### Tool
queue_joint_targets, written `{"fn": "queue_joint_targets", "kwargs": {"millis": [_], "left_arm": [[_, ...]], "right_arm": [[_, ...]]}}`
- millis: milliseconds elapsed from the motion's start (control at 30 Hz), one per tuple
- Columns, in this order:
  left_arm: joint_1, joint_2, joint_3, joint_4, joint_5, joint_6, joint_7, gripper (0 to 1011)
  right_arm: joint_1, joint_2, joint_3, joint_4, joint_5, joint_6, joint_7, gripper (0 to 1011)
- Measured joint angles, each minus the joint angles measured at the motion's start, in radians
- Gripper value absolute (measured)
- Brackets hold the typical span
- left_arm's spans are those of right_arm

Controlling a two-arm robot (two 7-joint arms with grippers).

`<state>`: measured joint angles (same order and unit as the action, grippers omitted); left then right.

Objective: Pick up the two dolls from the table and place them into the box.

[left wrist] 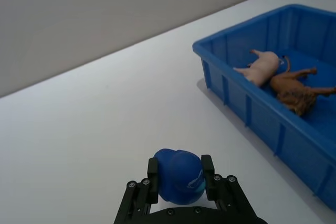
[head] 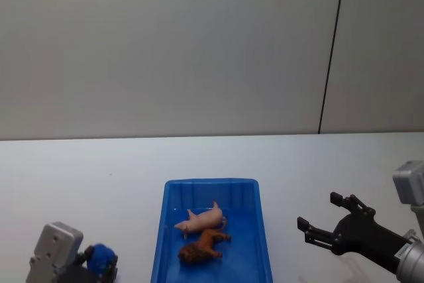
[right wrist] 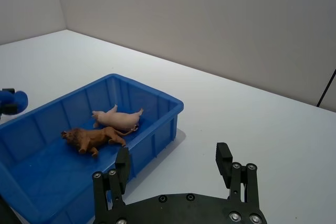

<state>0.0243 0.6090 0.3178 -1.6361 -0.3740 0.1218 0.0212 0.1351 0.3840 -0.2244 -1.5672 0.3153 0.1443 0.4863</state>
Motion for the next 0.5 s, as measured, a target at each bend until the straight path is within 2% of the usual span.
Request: {"fn": "queue_joint_targets", "kwargs": {"millis": [267, 500], "left_arm": [[-0.037, 0.0, -0.018, -0.022, 0.043, -0.023, -0.034, 437], [-0.089, -0.03, -0.017, -0.026, 0.09, -0.045, -0.09, 391]], "right_arm": [[0.0, 0.0, 0.0, 0.0, 0.0, 0.0, 0.0, 1001], [0.0, 0.0, 0.0, 0.0, 0.0, 0.0, 0.0, 1001]]}}
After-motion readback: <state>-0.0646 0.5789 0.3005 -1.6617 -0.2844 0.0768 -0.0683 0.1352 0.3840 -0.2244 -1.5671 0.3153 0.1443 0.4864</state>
